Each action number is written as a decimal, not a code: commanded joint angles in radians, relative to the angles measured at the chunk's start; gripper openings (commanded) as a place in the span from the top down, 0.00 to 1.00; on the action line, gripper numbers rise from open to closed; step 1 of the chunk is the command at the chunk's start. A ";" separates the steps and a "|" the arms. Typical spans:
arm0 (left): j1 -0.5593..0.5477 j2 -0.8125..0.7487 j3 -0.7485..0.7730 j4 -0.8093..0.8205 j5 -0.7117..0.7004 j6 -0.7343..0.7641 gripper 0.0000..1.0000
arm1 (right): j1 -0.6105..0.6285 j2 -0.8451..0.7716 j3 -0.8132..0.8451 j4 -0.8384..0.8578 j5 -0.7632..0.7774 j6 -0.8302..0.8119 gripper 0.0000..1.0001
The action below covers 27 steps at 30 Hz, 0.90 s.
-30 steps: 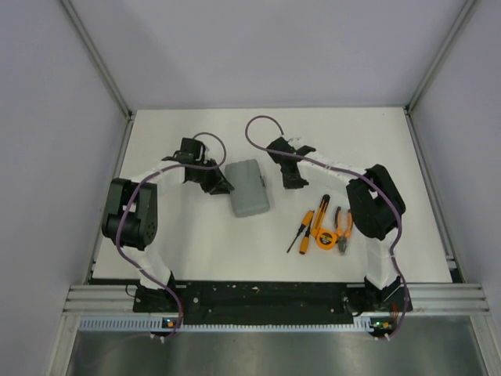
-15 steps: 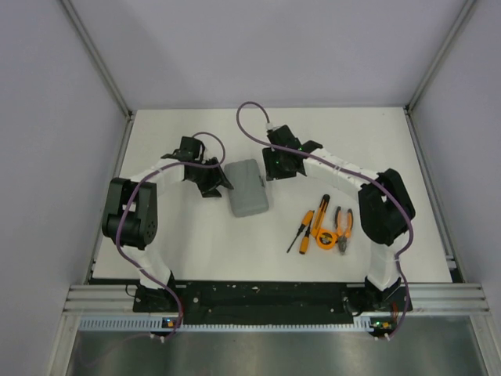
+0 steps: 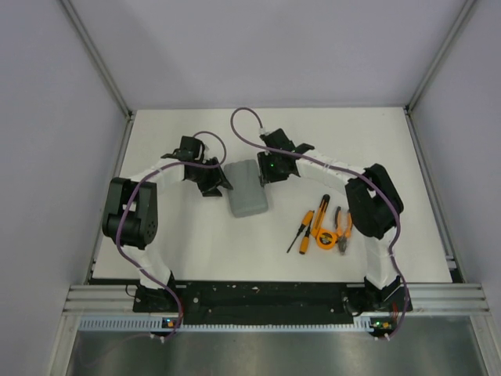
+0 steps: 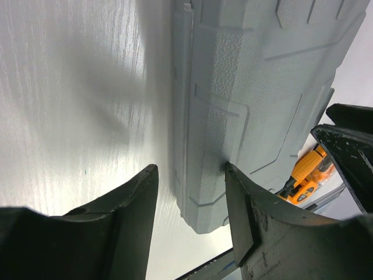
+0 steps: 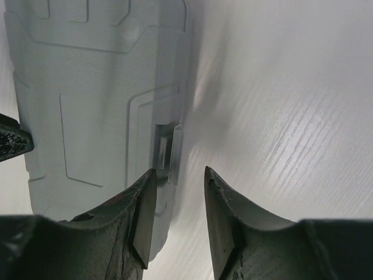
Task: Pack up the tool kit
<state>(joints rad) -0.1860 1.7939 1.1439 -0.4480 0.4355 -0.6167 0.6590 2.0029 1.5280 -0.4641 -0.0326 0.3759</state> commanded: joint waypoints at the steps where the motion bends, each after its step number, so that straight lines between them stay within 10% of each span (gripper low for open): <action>1: 0.003 0.022 0.016 -0.009 -0.006 0.031 0.47 | 0.008 0.017 0.055 0.030 0.016 -0.009 0.64; 27: 0.003 0.044 0.017 -0.008 0.006 0.032 0.52 | 0.008 0.089 0.066 0.051 0.117 -0.005 0.79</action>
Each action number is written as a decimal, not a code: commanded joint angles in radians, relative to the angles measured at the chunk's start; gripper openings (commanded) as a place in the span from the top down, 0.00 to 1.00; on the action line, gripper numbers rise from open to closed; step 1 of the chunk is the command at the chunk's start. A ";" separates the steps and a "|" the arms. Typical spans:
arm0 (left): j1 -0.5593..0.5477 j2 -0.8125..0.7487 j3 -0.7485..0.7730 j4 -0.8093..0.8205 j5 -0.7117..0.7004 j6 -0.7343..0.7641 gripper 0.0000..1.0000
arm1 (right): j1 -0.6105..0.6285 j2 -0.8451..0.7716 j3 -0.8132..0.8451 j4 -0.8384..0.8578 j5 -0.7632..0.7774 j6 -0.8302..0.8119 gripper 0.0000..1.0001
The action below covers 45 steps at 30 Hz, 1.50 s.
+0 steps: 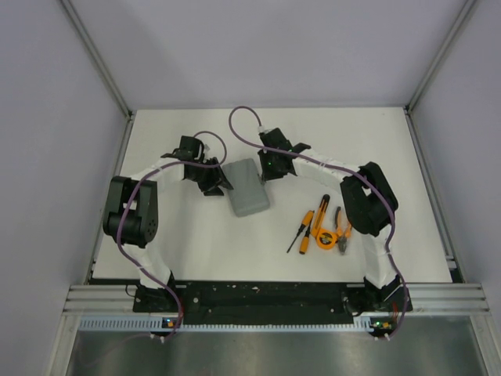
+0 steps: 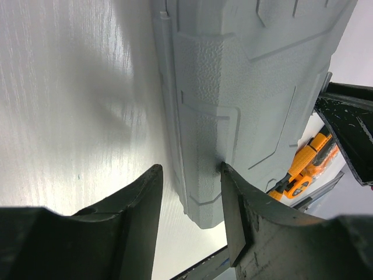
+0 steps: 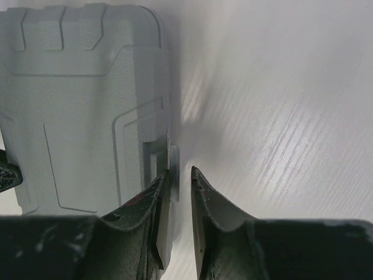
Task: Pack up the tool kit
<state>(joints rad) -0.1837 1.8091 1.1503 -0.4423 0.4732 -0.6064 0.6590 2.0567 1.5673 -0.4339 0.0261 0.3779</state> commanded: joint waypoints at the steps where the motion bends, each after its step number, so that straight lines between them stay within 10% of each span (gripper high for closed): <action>1: 0.001 0.029 0.012 -0.013 -0.031 0.022 0.52 | 0.008 0.034 0.025 0.020 0.064 -0.008 0.77; 27: 0.003 0.039 0.011 -0.015 -0.039 0.026 0.52 | -0.007 0.037 0.000 0.069 0.000 -0.007 0.69; 34: 0.004 0.032 0.017 -0.019 -0.021 0.004 0.50 | -0.051 0.040 -0.035 0.107 -0.166 0.010 1.00; 45: 0.004 -0.045 0.150 -0.084 0.005 -0.007 0.33 | -0.058 -0.141 -0.108 0.112 -0.120 0.065 1.00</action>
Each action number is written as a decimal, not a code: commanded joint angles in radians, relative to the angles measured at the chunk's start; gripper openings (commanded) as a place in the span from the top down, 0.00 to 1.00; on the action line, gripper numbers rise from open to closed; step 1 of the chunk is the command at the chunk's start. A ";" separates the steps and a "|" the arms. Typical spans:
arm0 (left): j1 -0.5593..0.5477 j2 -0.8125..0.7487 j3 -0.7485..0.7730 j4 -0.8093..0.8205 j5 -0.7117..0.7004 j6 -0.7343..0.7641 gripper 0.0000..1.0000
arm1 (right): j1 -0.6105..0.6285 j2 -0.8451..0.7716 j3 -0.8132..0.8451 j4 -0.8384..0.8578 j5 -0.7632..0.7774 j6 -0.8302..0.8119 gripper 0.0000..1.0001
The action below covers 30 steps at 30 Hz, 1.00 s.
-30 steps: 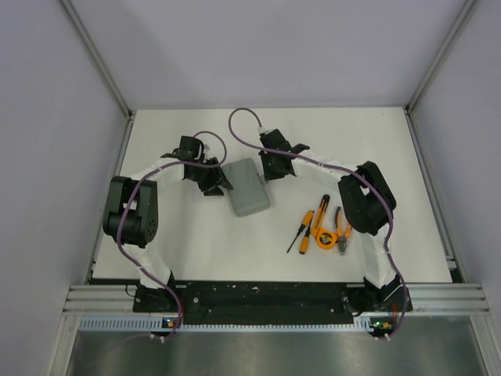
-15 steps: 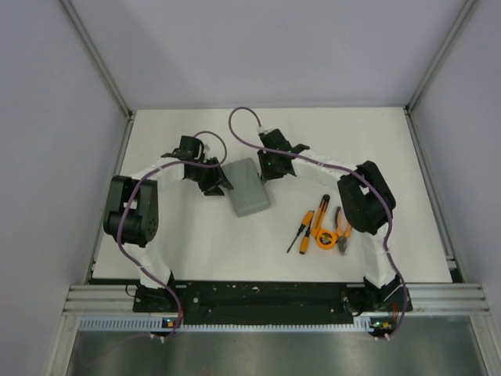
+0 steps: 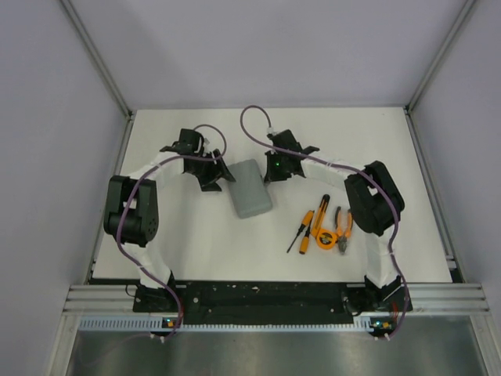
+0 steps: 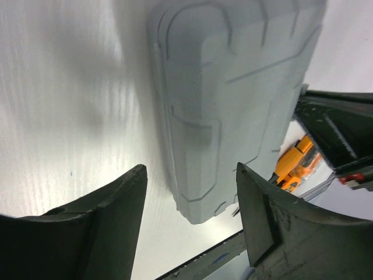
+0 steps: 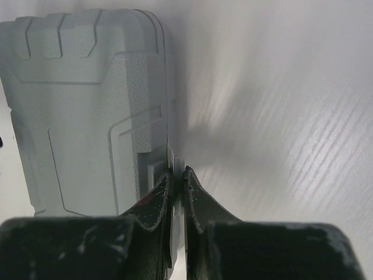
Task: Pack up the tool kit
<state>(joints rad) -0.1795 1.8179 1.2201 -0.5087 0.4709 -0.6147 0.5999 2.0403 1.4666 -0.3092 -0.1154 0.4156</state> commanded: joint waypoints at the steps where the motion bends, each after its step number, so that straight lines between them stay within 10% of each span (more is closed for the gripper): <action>1: 0.000 -0.058 0.091 -0.017 0.015 0.001 0.32 | 0.003 -0.140 -0.011 -0.021 0.028 0.029 1.00; 30: -0.066 -0.028 0.036 0.228 0.262 -0.086 0.16 | 0.158 -0.255 0.176 -0.266 0.370 -0.031 1.00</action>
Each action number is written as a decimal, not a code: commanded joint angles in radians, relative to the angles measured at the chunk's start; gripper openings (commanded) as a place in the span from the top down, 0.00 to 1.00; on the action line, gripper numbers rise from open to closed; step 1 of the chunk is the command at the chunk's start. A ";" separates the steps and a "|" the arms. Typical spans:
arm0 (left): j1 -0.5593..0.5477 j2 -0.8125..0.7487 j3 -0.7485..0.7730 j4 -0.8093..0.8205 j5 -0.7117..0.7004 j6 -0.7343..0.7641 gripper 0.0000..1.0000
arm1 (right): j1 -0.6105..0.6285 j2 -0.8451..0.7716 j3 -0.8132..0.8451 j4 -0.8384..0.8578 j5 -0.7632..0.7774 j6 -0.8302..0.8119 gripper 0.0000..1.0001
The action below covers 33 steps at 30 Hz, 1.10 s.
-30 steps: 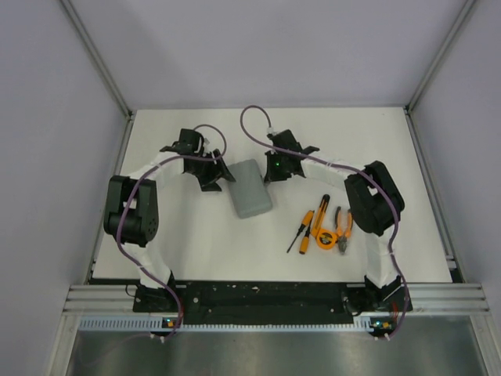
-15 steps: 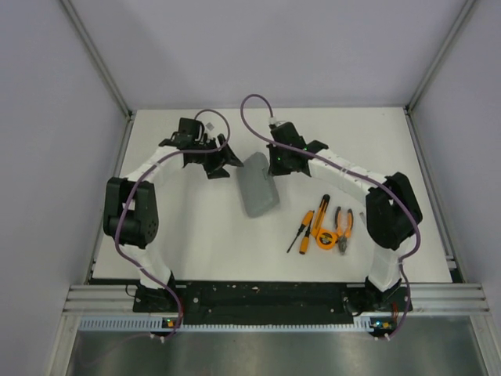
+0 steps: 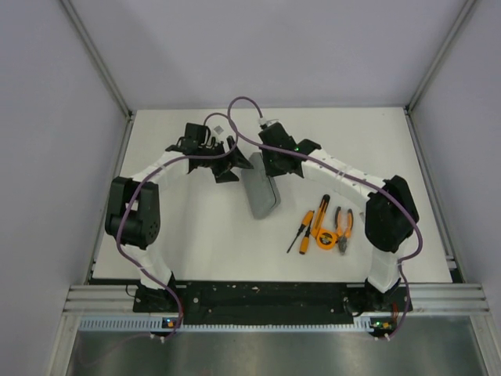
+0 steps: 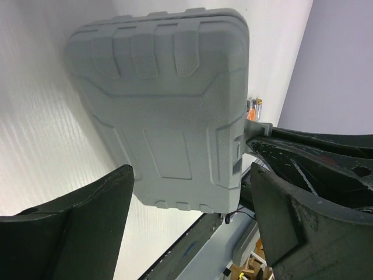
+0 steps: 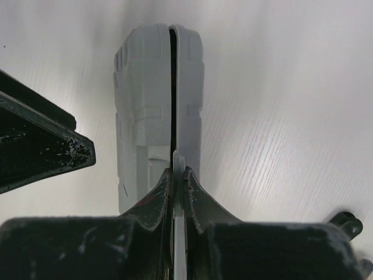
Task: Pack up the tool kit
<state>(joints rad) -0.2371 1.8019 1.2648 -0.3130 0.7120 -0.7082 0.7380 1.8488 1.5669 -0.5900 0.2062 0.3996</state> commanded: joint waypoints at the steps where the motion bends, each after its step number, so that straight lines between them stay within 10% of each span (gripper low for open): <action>1: -0.008 -0.009 -0.007 0.023 0.017 0.009 0.17 | 0.023 -0.065 0.081 0.012 0.055 -0.018 1.00; 33: 0.078 0.010 -0.018 -0.172 -0.255 0.170 0.28 | -0.138 -0.105 -0.182 0.157 -0.108 0.028 1.00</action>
<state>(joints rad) -0.1776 1.8091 1.2556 -0.4644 0.5220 -0.5755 0.6548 1.7821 1.4288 -0.5495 0.1951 0.4129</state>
